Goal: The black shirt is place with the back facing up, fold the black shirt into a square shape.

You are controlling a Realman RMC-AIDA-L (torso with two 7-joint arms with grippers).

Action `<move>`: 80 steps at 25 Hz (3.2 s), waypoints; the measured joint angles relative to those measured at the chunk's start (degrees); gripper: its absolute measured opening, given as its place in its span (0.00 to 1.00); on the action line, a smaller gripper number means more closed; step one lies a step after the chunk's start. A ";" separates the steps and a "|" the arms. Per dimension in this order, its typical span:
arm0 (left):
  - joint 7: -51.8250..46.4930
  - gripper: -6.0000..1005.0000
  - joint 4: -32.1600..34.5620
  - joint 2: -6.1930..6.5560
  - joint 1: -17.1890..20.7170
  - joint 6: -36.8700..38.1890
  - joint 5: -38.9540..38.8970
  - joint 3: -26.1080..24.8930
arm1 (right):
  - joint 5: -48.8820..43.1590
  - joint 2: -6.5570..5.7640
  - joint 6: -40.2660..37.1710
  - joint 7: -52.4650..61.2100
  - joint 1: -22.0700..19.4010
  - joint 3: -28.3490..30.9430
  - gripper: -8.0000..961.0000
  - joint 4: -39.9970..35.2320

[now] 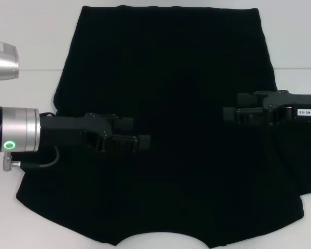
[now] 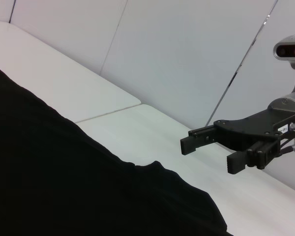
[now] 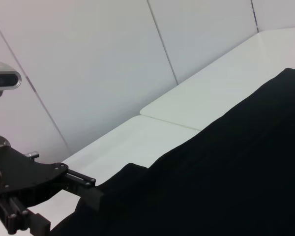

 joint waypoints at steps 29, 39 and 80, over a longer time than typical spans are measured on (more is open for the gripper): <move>-18.21 0.87 1.74 2.46 0.15 -2.59 11.03 -11.67 | 0.25 0.37 3.42 0.22 0.91 -0.27 0.95 0.00; -28.80 0.87 7.80 4.28 2.93 -1.18 21.02 -19.04 | 0.28 0.35 4.95 0.05 1.63 -0.27 0.95 0.00; -38.71 0.87 3.86 5.47 1.57 -8.99 34.85 -20.99 | 0.26 -0.09 5.22 0.18 2.00 0.26 0.95 0.00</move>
